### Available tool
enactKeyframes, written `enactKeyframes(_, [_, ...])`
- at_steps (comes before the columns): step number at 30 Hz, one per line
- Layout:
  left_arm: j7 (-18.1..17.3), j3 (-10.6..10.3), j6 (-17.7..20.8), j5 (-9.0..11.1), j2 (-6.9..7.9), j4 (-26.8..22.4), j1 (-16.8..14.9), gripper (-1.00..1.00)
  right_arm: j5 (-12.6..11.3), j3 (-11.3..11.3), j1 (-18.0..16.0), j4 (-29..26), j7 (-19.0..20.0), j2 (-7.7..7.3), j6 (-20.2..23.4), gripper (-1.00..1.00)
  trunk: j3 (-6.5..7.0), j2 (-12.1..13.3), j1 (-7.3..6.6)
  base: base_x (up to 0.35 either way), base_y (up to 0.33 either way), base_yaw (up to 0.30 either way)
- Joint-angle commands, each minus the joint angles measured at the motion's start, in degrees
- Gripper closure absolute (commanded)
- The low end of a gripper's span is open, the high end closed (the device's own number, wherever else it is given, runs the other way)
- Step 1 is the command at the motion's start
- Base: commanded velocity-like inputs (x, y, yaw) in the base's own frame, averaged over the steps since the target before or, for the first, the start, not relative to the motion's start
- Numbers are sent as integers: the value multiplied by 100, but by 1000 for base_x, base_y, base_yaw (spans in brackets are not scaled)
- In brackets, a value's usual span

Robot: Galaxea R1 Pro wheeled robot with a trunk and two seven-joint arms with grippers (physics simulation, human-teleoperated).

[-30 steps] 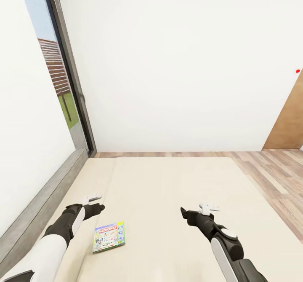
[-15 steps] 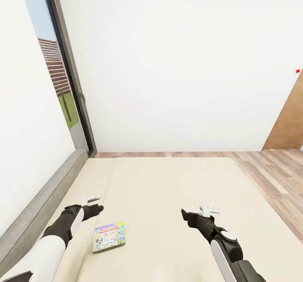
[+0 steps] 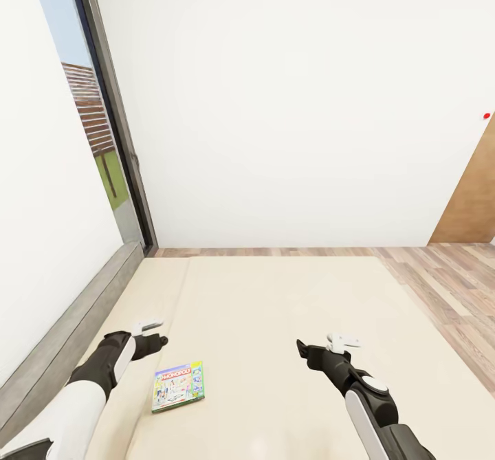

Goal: Put all the toys in the child's room - the three board games (two on the bed and one on the table), the two jigsaw puzzles on the table, and the tennis ball on the table - inside the toy box on the table in the child's room.

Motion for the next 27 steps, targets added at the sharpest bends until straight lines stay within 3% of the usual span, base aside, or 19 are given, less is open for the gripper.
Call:
enactKeyframes(1, [-31,31,77,-14,-8,-8,-25,-100,-64,10,-7,-17,-56,-7,24,-100,-17,-13,4,0,0,0])
enactKeyframes(18, [-59,3,316,-17,0,-29,-256,-100,-80,-25,-20,-125,-64,-77,72,-100,-158,-13,4,0,0,0])
enactKeyframes(24, [-442,1,402,-26,2,-47,-454,-100,-84,-25,-14,-368,-58,-93,240,-100,-215,-13,4,0,0,0])
enactKeyframes(27, [-666,-1,695,-47,5,-39,-681,-100,-81,-26,-8,-697,-56,-63,668,-100,-243,-13,4,0,0,0])
